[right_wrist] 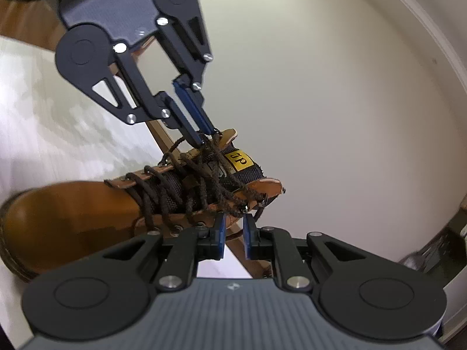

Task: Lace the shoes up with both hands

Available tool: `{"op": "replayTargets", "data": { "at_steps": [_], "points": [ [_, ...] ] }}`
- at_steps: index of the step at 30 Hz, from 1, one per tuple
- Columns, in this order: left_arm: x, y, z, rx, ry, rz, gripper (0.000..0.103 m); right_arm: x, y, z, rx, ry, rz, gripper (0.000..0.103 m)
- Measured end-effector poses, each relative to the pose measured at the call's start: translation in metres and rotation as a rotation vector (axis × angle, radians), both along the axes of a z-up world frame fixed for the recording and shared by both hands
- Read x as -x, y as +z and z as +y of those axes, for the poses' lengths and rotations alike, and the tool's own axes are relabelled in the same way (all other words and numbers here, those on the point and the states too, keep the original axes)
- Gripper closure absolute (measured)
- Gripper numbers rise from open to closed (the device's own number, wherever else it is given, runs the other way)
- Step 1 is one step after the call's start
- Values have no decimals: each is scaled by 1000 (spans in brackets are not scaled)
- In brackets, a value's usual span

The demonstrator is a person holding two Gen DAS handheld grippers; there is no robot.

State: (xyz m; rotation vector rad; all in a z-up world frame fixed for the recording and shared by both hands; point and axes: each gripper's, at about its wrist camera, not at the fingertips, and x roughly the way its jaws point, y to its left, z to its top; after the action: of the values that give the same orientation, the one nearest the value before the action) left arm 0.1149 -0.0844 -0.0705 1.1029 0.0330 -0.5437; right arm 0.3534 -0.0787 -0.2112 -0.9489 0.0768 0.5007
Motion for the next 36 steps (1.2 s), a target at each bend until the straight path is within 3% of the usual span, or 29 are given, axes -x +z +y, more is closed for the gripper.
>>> {"op": "replayTargets", "data": {
  "at_steps": [6, 9, 14, 20, 22, 28, 32, 36],
  "points": [
    [-3, -6, -3, -11, -2, -24, 87, -37, -22, 25, 62, 17, -39, 90],
    [-3, -6, -3, 3, 11, -18, 95, -59, -36, 35, 93, 21, -70, 91],
    [0, -3, -5, 8, 13, -13, 100, -81, -53, 47, 161, 24, -134, 91],
    [-1, -3, -3, 8, 15, -5, 100, -122, -75, 64, 200, 27, -186, 91],
    [0, -3, -2, 16, 15, 4, 100, -137, -86, 69, 226, 27, -192, 96],
    [6, 4, 1, 94, -22, 87, 101, -158, -79, 70, 66, 63, -74, 101],
    [7, 4, 1, 107, -22, 91, 101, -177, -82, 85, 42, 136, -56, 102],
    [12, 8, 5, 118, -18, 89, 101, -204, -83, 86, 31, 80, -50, 102]
  ]
}}
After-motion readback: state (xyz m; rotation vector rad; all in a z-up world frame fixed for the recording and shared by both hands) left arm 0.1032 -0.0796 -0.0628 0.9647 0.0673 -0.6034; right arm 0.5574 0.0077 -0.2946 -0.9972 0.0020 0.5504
